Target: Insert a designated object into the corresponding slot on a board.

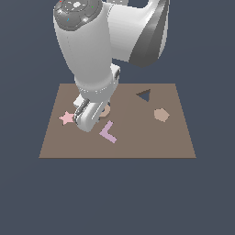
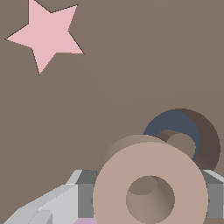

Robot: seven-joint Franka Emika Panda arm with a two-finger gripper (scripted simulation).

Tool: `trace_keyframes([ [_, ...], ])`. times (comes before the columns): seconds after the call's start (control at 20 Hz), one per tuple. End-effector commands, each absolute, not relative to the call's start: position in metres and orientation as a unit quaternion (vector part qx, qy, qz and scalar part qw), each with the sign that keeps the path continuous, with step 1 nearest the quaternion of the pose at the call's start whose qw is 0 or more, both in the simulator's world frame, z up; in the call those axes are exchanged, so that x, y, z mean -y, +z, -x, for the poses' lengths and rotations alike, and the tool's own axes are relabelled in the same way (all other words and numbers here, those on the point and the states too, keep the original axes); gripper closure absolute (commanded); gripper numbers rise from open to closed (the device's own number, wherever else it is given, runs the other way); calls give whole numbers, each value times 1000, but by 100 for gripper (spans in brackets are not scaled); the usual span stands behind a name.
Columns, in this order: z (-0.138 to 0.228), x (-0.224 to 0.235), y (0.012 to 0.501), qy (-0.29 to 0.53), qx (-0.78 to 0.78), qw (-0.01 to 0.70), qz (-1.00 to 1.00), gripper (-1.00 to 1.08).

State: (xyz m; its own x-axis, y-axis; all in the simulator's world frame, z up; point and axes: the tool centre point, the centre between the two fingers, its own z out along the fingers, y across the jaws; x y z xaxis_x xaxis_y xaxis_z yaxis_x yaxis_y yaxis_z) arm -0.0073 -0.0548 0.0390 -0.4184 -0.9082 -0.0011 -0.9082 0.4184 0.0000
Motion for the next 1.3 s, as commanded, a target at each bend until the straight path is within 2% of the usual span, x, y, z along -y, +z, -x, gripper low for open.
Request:
trace_keyframes([
  [0.0,16,57,40,0,-865,1,502,108],
  [0.55,40,59,41,1,-916,1,401,108],
  [1.25,44,57,31,1,-924,0,384,108],
])
